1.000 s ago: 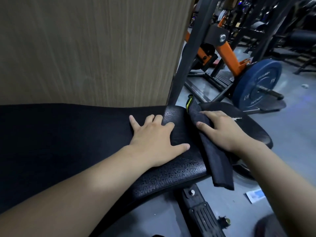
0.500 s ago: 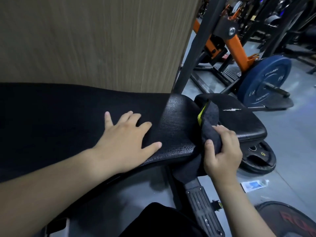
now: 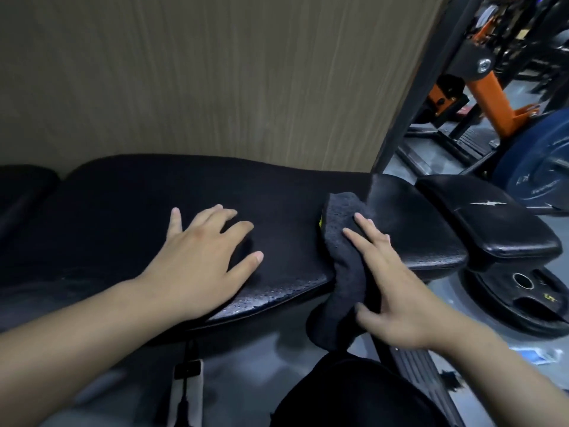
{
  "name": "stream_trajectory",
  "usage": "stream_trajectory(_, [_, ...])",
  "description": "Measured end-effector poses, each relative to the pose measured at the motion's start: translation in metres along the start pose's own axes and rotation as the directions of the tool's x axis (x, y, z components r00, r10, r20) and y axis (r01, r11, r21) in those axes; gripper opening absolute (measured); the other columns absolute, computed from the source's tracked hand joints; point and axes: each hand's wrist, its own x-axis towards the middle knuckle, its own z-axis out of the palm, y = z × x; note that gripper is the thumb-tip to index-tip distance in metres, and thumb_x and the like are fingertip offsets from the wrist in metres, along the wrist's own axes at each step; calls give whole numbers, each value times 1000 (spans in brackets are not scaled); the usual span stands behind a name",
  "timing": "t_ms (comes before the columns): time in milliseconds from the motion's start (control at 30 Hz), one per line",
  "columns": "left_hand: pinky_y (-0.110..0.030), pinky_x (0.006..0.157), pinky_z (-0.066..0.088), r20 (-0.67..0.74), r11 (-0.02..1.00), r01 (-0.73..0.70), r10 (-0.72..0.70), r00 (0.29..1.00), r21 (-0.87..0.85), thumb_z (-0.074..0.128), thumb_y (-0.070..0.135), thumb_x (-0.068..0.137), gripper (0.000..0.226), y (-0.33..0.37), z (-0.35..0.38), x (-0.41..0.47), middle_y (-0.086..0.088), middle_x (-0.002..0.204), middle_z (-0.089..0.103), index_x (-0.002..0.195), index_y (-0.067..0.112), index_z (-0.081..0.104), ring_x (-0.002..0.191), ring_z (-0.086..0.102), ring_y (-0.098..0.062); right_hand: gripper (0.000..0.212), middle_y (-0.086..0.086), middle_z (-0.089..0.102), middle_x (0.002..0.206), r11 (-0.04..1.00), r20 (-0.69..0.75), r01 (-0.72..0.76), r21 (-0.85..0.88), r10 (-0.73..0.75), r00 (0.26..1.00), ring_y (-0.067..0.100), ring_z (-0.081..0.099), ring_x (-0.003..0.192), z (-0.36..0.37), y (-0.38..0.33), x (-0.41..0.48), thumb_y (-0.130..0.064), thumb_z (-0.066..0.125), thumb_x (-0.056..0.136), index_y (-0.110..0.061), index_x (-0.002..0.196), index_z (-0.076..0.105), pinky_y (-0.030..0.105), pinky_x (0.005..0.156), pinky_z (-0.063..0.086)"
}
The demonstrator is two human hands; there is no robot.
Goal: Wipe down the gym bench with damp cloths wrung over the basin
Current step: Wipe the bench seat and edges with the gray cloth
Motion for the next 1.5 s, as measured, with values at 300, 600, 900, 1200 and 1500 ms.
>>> stream_trajectory(300, [-64,118,9,-26,999,44,-44,999,-4,15,70,89,72,-53,-8,-28,5,157,30,147,34,37,150,12,-15,117,-5,36,156,974,57,169,-151,-162,985,20,39,138,-13,-1,42,-62,84,59,-17,153,31,30,114,31])
stream_trajectory(600, [-64,117,12,-9,992,112,-112,994,57,5,76,79,86,-100,-16,-59,3,157,30,147,33,37,150,14,-16,105,5,40,154,892,133,357,-278,-333,934,30,27,147,23,-65,69,-63,79,62,-4,142,48,43,119,26])
stream_trajectory(900, [-59,120,6,67,990,130,-134,989,59,4,78,77,88,-130,-16,-96,3,163,15,153,36,23,151,0,-13,111,1,25,161,940,163,292,-178,-265,950,17,-2,153,65,-139,87,-65,74,63,-6,149,37,38,122,20])
stream_trajectory(1200, [-57,121,3,33,988,134,-137,990,76,10,76,80,85,-163,-19,-118,1,164,10,154,35,21,151,-5,-14,107,1,29,159,950,86,263,-169,-252,964,19,-1,153,111,-201,107,-68,67,64,-6,148,39,39,121,21])
stream_trajectory(1500, [-53,122,4,-75,983,184,-182,980,21,16,69,88,76,-209,-30,-136,3,162,19,152,32,30,152,-1,-12,107,10,36,155,943,104,258,-210,-241,965,31,6,151,143,-250,132,-68,61,62,-1,144,43,49,116,30])
